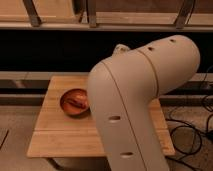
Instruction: Place the white sponge in the ceramic cup
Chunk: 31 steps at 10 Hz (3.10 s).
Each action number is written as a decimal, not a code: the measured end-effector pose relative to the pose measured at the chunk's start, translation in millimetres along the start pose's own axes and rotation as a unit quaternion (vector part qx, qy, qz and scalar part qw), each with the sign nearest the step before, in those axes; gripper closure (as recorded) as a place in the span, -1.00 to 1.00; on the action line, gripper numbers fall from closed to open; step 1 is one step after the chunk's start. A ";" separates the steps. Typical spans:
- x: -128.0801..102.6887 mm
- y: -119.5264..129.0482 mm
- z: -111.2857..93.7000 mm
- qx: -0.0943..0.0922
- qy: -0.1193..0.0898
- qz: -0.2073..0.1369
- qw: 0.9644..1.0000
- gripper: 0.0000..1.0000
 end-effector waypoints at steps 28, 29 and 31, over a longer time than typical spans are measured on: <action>-21.8 -0.2 15.1 -0.013 -0.025 -0.037 0.999 -0.60; -21.7 -0.3 15.1 -0.013 -0.025 -0.037 0.999 -0.60; -21.8 -0.3 15.1 -0.013 -0.025 -0.037 0.999 -0.60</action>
